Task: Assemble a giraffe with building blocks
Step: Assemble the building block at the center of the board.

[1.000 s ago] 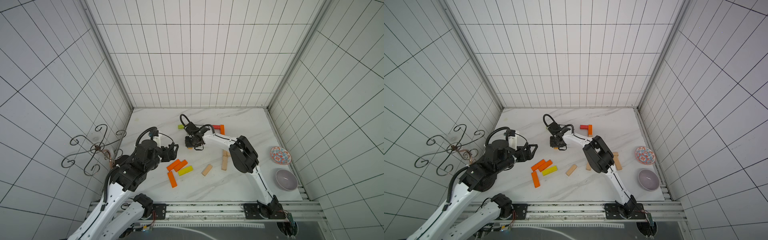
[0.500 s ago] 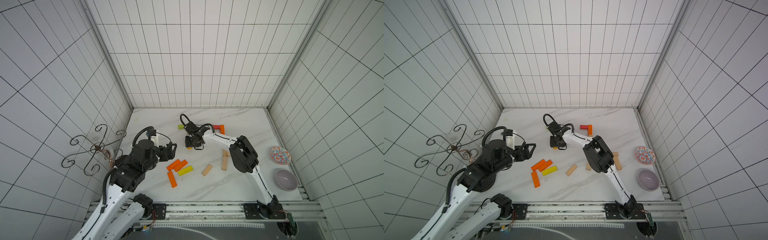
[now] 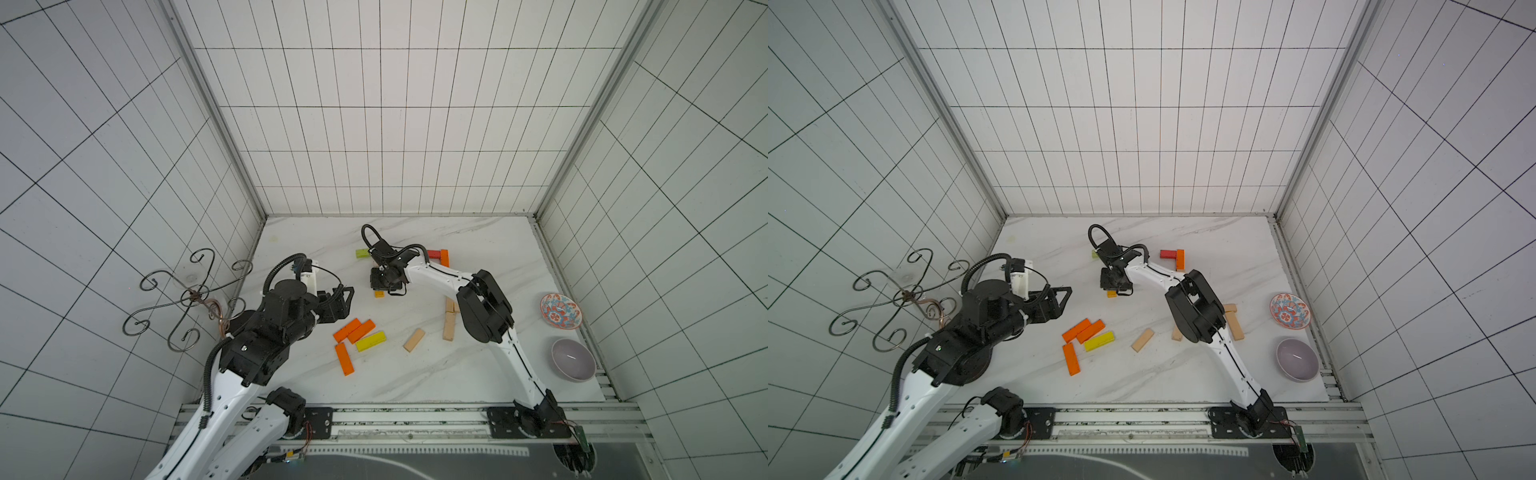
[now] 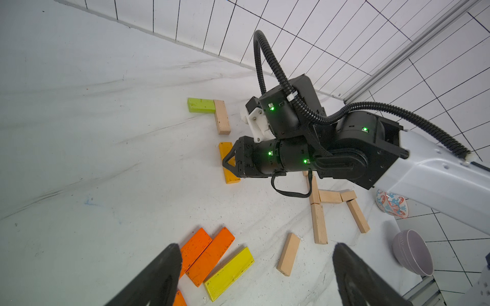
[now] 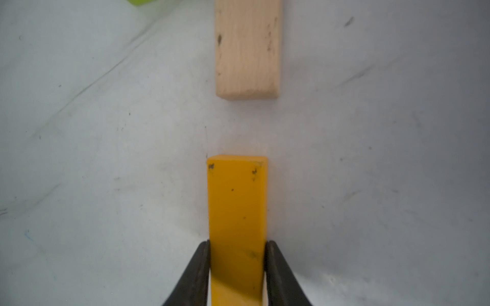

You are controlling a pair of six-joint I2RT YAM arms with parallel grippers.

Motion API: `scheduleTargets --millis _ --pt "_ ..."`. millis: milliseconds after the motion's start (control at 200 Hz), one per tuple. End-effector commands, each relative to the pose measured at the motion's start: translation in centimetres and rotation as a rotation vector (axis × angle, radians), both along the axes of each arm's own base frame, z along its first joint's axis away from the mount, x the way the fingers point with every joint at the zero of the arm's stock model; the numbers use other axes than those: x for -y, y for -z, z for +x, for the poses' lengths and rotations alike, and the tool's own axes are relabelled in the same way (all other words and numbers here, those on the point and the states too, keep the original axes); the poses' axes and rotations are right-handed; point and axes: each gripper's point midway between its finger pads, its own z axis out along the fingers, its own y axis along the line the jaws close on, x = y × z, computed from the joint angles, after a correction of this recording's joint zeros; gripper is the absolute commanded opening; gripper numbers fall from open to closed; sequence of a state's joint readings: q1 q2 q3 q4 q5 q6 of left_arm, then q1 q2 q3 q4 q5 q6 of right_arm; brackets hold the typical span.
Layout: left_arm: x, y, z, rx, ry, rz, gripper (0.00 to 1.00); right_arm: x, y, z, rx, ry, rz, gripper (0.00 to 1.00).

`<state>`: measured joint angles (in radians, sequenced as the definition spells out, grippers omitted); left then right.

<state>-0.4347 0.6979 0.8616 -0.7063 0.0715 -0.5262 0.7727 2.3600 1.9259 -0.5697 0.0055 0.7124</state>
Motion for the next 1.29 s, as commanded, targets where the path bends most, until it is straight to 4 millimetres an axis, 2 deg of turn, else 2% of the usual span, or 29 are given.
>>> scheduleTargets --millis 0,245,440,920,1289 --pt "0.0 -0.6 0.2 0.033 -0.002 -0.014 0.89 1.3 1.0 0.9 -0.027 0.044 -0.036 0.29" --pt "0.1 -0.6 0.3 0.037 0.004 -0.014 0.89 0.8 1.1 1.2 -0.030 0.030 -0.018 0.23" --pt "0.3 -0.5 0.4 0.036 0.011 -0.017 0.89 -0.3 1.1 1.7 -0.038 0.005 -0.012 0.22" --pt "-0.1 -0.5 0.4 0.038 0.003 -0.009 0.89 1.8 1.6 2.2 -0.044 0.053 -0.054 0.22" --pt "0.0 -0.4 0.5 0.037 0.004 -0.009 0.89 1.7 2.5 2.2 -0.063 0.049 -0.057 0.22"
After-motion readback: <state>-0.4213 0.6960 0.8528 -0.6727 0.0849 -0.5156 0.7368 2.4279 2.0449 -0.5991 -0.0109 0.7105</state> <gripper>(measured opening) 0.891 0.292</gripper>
